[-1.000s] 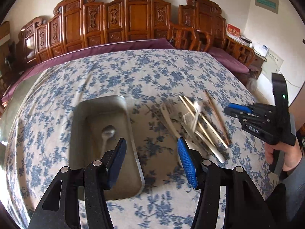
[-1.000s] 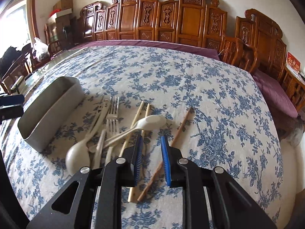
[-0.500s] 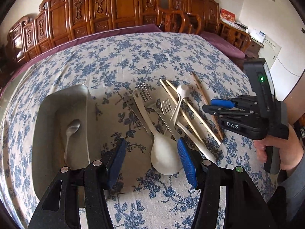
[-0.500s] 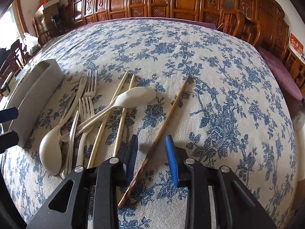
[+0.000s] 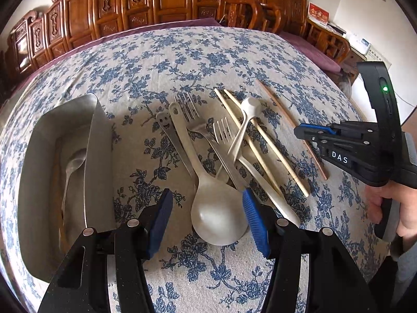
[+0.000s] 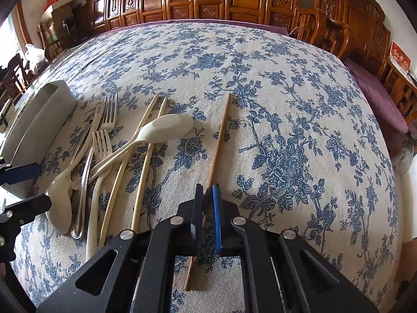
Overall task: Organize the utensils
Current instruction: 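Grasp another wooden chopstick from the pile with the right tool, then grasp a white plastic spoon with the left tool while the right tool lifts the chopstick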
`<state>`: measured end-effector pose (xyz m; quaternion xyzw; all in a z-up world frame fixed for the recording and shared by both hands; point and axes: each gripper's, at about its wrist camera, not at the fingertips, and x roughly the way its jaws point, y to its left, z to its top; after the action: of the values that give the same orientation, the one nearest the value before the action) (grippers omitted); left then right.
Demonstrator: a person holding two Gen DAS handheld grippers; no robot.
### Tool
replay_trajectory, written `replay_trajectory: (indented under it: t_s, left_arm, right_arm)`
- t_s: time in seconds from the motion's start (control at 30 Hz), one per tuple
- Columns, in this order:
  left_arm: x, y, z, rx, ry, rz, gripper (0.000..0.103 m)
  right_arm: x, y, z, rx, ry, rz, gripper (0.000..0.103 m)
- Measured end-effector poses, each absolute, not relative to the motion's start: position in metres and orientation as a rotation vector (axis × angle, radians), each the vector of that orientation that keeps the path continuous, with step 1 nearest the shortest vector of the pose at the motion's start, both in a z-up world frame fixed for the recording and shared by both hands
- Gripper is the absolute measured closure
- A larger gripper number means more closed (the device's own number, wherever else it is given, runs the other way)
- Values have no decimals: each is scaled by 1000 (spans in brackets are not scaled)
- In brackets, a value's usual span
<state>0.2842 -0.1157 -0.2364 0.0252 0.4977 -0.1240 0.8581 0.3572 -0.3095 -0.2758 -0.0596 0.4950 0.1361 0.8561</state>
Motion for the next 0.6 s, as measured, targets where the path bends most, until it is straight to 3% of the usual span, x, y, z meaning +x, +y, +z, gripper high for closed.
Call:
replay_trajectory:
  t_s: [0.3, 0.6]
  left_arm:
    - [292, -115, -254, 5, 1078, -275, 48]
    - [287, -118, -252, -12, 1098, -290, 60]
  right_arm:
    - [357, -310, -276, -104, 1048, 300, 95]
    - [357, -309, -275, -99, 1052, 314, 95]
